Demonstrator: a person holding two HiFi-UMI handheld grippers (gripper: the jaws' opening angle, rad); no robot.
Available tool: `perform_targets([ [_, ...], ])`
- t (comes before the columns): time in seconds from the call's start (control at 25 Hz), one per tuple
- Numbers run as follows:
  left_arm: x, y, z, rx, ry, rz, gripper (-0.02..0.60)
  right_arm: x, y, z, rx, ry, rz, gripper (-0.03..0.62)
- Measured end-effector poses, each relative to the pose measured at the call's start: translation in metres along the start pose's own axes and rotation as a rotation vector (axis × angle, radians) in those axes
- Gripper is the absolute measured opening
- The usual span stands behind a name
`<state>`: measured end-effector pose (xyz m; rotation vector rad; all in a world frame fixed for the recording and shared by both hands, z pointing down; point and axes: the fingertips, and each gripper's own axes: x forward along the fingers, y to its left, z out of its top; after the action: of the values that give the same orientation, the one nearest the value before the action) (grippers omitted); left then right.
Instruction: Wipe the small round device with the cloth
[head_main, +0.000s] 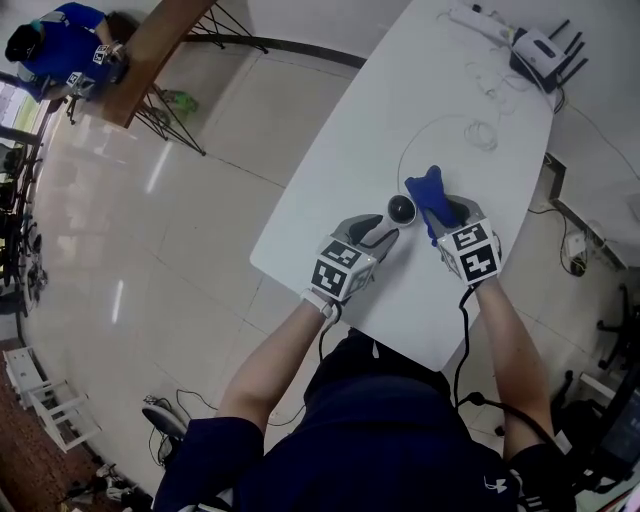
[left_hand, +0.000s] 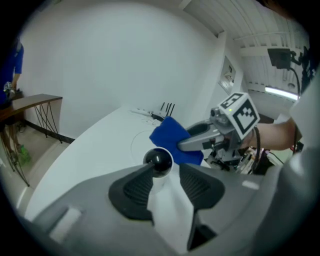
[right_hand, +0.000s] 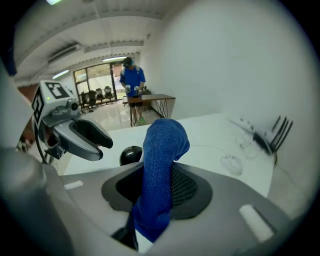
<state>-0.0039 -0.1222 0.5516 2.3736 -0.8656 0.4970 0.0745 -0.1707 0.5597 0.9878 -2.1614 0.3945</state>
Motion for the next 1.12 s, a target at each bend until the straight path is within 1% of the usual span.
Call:
perform_targets([
  [0.04,-0.003,0.000,-0.001,-0.002,-0.001,0.002,0.167,-0.008,0.006,0.013,-0.098,-0.017,-0.037,0.133],
  [0.12,-0.010,0.000,-0.005,-0.005,-0.004,0.008,0.167,-0.020,0.023,0.031,-0.337,-0.041,-0.114,0.133],
  [0.2,-0.014,0.002,-0.009,0.005,-0.003,0.020,0.167,-0.022,0.043,0.034,-0.589,-0.040,-0.178,0.133],
  [0.24,-0.016,0.002,-0.010,0.007,0.000,0.022,0.167,-0.020,0.051,0.032,-0.687,-0.033,-0.200,0.133],
  [0.28,-0.018,0.001,-0.011,0.004,0.005,0.020,0.167,-0.017,0.056,0.029,-0.749,-0.027,-0.216,0.133],
  [0.32,-0.019,-0.001,-0.011,0.000,0.007,0.019,0.167,-0.016,0.058,0.027,-0.771,-0.026,-0.227,0.133],
  [0.36,-0.020,-0.002,-0.012,-0.003,0.006,0.016,0.167,-0.015,0.057,0.026,-0.752,-0.030,-0.233,0.133],
  [0.4,-0.019,-0.003,-0.011,-0.006,0.003,0.014,0.167,-0.016,0.053,0.027,-0.698,-0.038,-0.235,0.133],
  [0.44,-0.017,-0.003,-0.011,-0.007,0.000,0.011,0.167,-0.017,0.046,0.028,-0.618,-0.046,-0.231,0.133],
  [0.52,-0.010,-0.003,-0.008,0.005,0.003,0.007,0.167,-0.018,0.028,0.028,-0.420,-0.053,-0.211,0.133],
  [0.6,-0.001,-0.001,-0.005,0.021,0.014,0.004,0.167,-0.013,0.011,0.017,-0.197,-0.045,-0.169,0.135],
  [0.72,0.012,0.006,0.001,0.007,0.020,-0.007,0.169,0.002,-0.007,-0.014,0.131,-0.015,-0.089,0.133],
  [0.88,0.013,0.017,0.007,-0.040,-0.003,-0.017,0.172,0.020,-0.008,-0.051,0.597,0.021,0.017,0.134],
  [0.92,0.012,0.019,0.007,-0.051,-0.014,-0.014,0.172,0.024,-0.006,-0.060,0.700,0.023,0.035,0.133],
  [1.0,0.011,0.023,0.005,-0.056,-0.027,-0.011,0.172,0.029,0.001,-0.073,0.847,0.024,0.057,0.133],
  [1.12,0.012,0.023,0.001,-0.051,-0.022,-0.033,0.176,0.033,0.016,-0.084,1.006,0.030,0.079,0.135],
])
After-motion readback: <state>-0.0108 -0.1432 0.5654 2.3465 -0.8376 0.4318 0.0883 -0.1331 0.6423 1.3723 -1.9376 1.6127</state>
